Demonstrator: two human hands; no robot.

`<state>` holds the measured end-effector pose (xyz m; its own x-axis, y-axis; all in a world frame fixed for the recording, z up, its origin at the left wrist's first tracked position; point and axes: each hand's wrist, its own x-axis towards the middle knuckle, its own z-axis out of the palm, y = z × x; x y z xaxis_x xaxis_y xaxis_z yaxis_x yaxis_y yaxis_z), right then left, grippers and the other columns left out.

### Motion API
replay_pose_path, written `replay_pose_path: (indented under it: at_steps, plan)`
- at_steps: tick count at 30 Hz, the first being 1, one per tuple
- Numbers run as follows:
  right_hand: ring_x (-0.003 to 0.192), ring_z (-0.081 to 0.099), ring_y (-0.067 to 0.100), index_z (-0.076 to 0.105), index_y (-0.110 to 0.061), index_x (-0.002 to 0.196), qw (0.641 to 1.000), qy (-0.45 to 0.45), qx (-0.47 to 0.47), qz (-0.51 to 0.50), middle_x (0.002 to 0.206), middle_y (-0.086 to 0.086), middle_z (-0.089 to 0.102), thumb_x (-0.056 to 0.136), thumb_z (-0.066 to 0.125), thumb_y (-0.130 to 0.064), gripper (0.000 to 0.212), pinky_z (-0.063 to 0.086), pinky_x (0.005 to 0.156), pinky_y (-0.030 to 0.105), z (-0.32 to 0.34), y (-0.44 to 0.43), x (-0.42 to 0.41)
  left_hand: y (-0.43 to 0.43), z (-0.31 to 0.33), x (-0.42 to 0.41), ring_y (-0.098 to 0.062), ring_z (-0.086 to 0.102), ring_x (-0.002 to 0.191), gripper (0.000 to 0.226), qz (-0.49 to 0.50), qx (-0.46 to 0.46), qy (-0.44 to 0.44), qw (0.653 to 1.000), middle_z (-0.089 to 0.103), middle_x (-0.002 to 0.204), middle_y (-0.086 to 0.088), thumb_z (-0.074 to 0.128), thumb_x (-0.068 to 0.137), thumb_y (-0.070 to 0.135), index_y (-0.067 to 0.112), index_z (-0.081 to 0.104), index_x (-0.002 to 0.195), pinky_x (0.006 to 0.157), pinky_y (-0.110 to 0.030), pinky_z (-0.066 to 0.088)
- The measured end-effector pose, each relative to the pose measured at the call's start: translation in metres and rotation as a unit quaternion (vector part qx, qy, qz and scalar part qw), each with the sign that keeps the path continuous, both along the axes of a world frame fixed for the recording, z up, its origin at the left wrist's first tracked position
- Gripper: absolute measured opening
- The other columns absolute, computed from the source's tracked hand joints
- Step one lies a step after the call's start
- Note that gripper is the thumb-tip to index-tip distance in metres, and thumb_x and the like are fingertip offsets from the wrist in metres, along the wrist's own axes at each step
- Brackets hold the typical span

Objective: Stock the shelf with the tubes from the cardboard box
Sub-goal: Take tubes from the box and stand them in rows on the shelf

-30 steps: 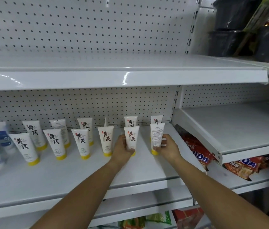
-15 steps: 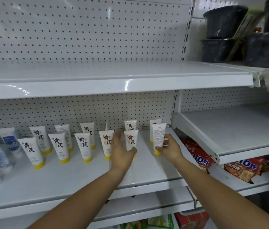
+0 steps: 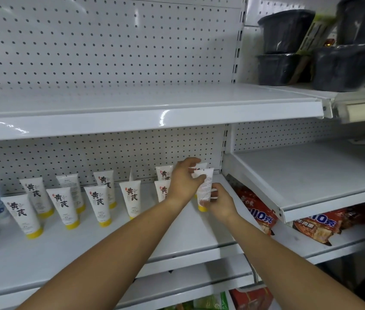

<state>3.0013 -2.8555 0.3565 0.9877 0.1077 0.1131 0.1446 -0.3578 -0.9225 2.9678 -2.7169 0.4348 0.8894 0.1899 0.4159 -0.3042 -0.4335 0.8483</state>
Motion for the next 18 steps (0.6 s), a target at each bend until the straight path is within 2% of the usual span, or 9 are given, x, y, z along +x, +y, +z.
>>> replay_pose_path:
  at_steps: [4,8,13,18]
  plan:
    - [0.092,0.066,0.015,0.057,-0.018,0.113,1.000,0.000,-0.001,0.005,0.104,0.000,0.066,0.076,0.078,-0.005,0.045,0.053,0.078,0.024,-0.005,0.000,0.010,0.001,-0.007,0.016,-0.013,0.064,0.093,0.036,0.013,0.059,0.014,0.998,0.069,0.106,-0.001,0.073,0.077,-0.001,0.015,0.069,0.108,0.073,-0.003,0.043]
    - [0.093,0.066,0.017,0.057,-0.018,0.112,1.000,-0.001,-0.001,0.008,0.102,-0.001,0.065,0.075,0.079,-0.006,0.045,0.055,0.084,0.031,-0.014,0.001,0.016,-0.003,-0.016,0.023,-0.017,0.067,0.091,0.032,0.005,0.050,0.039,0.998,0.071,0.100,-0.003,0.068,0.077,-0.007,0.013,0.068,0.102,0.077,-0.022,0.052]
    - [0.089,0.064,0.012,0.056,-0.018,0.111,1.000,0.016,0.001,0.011,0.099,-0.006,0.064,0.077,0.078,-0.005,0.043,0.052,0.080,0.022,-0.025,0.000,0.017,-0.006,-0.028,0.029,-0.013,0.065,0.090,0.033,0.023,0.084,0.047,0.995,0.069,0.100,0.003,0.066,0.077,-0.005,0.017,0.066,0.101,0.077,-0.020,0.051]
    - [0.089,0.063,0.008,0.054,-0.021,0.113,1.000,0.018,-0.004,0.016,0.102,-0.006,0.063,0.076,0.080,-0.008,0.047,0.049,0.073,0.013,-0.030,0.002,0.018,-0.007,-0.036,0.034,-0.014,0.066,0.091,0.033,0.038,0.101,0.061,0.992,0.070,0.103,0.001,0.067,0.077,-0.002,0.021,0.065,0.100,0.080,-0.025,0.054]
